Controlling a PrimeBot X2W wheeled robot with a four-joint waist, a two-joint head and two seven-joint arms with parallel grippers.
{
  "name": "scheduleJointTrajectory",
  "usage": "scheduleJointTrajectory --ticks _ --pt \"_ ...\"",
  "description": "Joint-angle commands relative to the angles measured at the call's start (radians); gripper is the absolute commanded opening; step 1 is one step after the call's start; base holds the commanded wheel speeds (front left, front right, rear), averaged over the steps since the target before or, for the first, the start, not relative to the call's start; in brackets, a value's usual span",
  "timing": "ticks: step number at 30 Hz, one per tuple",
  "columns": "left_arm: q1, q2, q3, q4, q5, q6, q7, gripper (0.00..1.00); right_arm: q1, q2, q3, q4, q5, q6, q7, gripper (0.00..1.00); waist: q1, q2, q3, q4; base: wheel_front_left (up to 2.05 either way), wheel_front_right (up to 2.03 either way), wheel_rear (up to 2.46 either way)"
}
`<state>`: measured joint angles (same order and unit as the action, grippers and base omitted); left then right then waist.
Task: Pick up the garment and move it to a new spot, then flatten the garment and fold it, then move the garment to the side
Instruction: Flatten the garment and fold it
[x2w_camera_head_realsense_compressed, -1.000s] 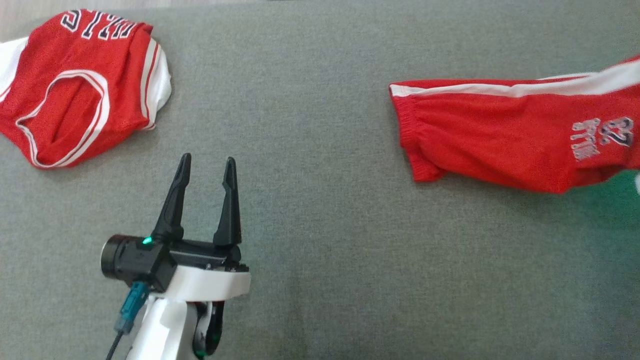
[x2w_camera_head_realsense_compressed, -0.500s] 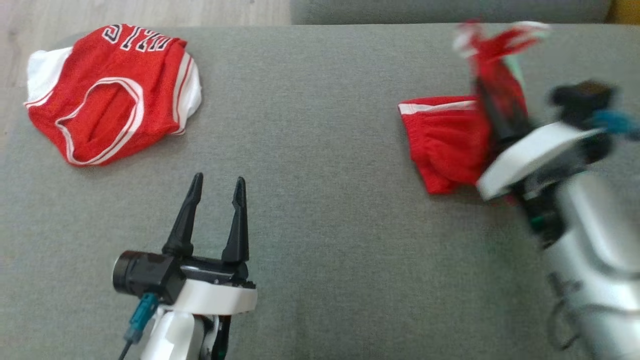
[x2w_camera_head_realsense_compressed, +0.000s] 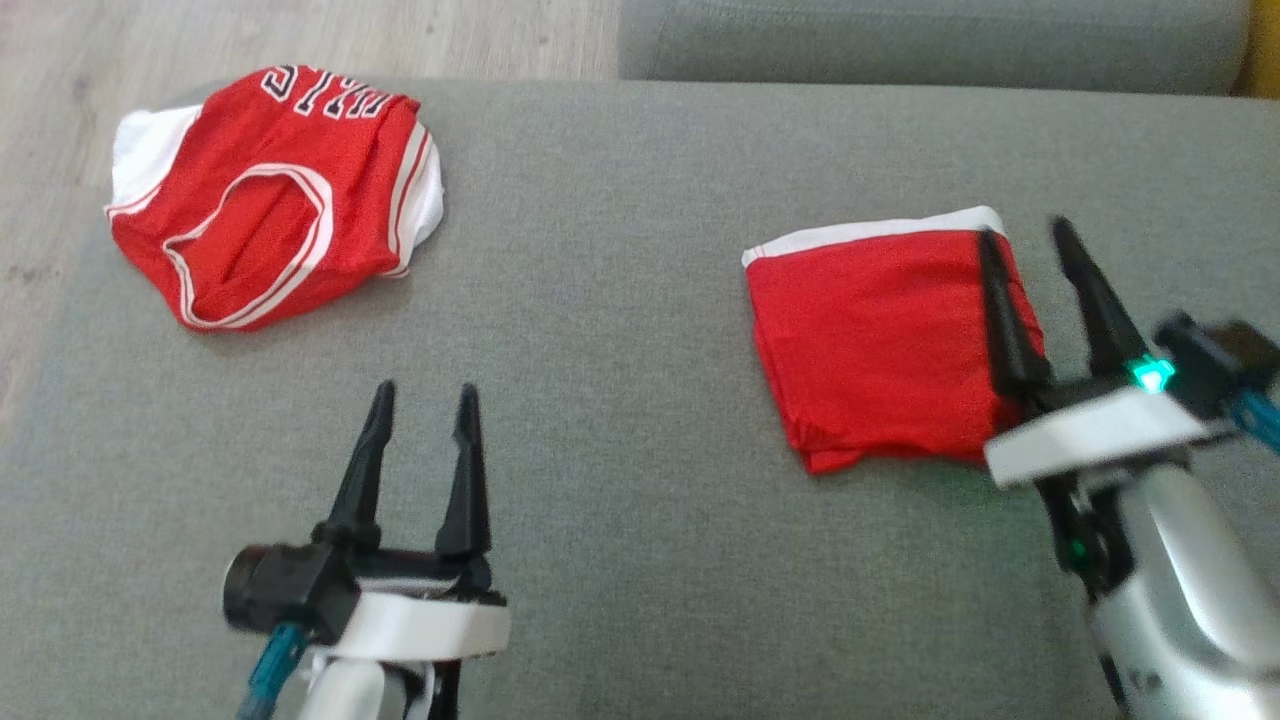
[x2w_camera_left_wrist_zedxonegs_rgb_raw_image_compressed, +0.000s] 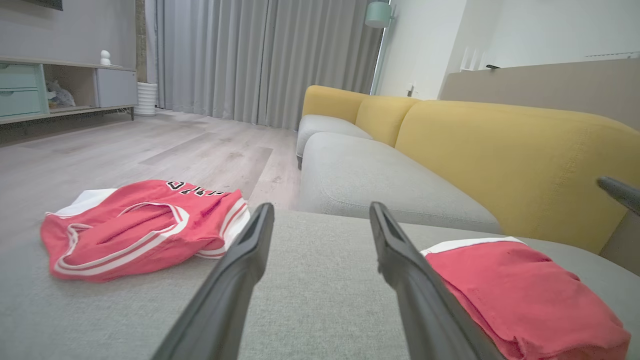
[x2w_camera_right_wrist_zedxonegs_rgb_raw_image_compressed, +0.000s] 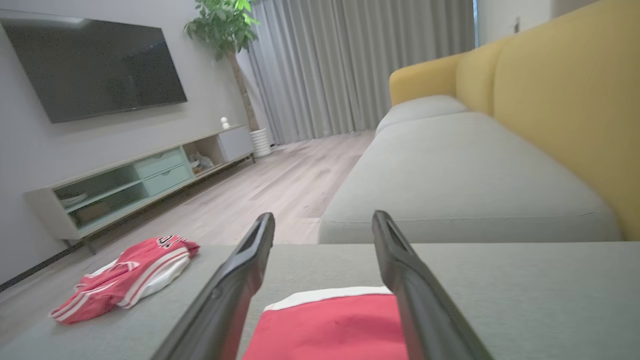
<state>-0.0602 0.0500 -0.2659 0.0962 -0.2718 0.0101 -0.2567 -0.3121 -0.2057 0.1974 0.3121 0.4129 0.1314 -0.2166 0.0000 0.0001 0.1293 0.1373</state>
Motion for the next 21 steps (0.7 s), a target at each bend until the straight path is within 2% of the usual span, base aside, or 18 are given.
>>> scheduleJointTrajectory --ticks 1,5,9,14,21 --pt "-0.008 0.000 0.038 -0.037 0.001 0.007 -0.005 1.00 0.020 -0.008 0.011 -0.032 -0.019 -0.001 -0.013 1.00 0.0000 -0.0001 -0.012 -0.005 0.00 0.00 0.00" --pt "0.042 0.000 0.050 -0.058 0.020 0.018 -0.005 1.00 0.137 -0.018 -0.086 -0.056 -0.108 -0.001 -0.043 1.00 0.0000 -0.0001 -0.053 -0.007 0.00 0.00 0.00" --pt "0.106 0.000 0.061 -0.080 0.031 0.039 -0.005 1.00 0.271 0.010 -0.145 -0.139 -0.179 -0.001 -0.045 1.00 0.0000 -0.0001 -0.101 -0.015 0.00 0.00 0.00" --pt "0.178 0.000 0.064 -0.087 0.056 0.030 -0.005 1.00 0.407 0.057 -0.152 -0.188 -0.220 -0.001 -0.045 1.00 0.0000 -0.0001 -0.142 -0.028 0.00 0.00 0.00" --pt "0.216 0.000 0.085 -0.067 0.071 0.014 -0.005 1.00 0.467 0.096 -0.148 -0.219 -0.255 -0.001 -0.045 1.00 0.0000 -0.0001 -0.173 -0.044 0.00 0.00 0.00"
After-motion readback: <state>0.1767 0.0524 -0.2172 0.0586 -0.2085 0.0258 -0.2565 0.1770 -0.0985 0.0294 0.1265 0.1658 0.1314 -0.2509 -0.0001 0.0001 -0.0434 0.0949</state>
